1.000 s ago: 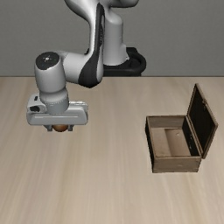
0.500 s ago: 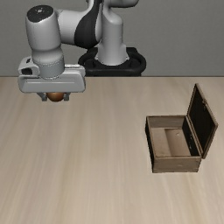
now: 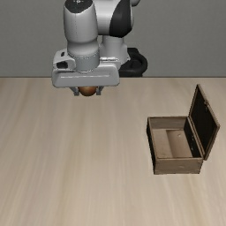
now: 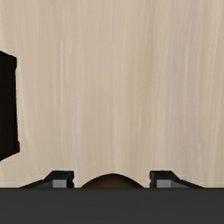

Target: Pick up the apple and place it in the box

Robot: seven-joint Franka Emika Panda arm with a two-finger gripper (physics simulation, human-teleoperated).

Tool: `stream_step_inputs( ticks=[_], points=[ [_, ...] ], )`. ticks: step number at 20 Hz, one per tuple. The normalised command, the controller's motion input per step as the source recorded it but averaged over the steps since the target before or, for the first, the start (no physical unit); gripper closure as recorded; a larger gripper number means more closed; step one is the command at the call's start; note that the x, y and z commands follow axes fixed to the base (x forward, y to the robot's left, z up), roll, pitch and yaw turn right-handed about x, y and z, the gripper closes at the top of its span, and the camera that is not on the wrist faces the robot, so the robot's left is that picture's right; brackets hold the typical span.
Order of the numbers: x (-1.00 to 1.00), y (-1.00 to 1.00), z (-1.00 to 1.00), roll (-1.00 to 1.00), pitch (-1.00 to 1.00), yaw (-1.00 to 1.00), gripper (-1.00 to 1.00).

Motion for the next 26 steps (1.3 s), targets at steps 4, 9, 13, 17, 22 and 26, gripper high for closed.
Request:
stream_step_inputs(
  ticks=[4,9,13,17,22,26],
  points=[
    [0.0,1.0,0.0,0.0,0.0,0.0,1.0],
    [0.0,1.0,0.0,0.0,0.0,0.0,1.0],
    [0.0,1.0,0.0,0.0,0.0,0.0,1.0],
    [0.0,1.0,0.0,0.0,0.0,0.0,1.0],
    [0.6,0.4,0.0,0.0,0.0,0.0,1.0],
    [0.75,0.25,0.0,0.0,0.0,0.0,1.0]
  ],
)
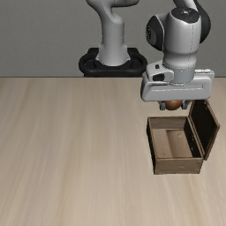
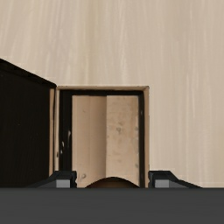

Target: Pick up the apple and place it in the box

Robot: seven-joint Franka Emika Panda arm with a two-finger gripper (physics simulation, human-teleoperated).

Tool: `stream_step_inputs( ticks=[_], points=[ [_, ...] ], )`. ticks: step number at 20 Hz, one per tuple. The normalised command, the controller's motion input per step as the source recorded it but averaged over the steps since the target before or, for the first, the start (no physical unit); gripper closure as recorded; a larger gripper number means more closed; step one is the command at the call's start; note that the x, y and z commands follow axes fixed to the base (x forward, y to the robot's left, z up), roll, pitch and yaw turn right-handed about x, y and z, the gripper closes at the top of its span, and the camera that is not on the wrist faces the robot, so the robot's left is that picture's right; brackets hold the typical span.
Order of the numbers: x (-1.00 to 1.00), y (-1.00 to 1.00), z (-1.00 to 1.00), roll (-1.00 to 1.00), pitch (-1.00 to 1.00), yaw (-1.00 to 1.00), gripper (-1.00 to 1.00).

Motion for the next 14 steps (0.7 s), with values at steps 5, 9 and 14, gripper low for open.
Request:
stream_step_inputs(
  ticks=[5,9,14],
  points=[
    [-0.2,0.0,0.0,0.0,0.0,0.0,-1.0],
    [0.0,0.0,0.0,0.0,0.0,0.0,-1.0],
    [0.0,0.0,0.0,0.0,0.0,0.0,-1.0]
  ],
)
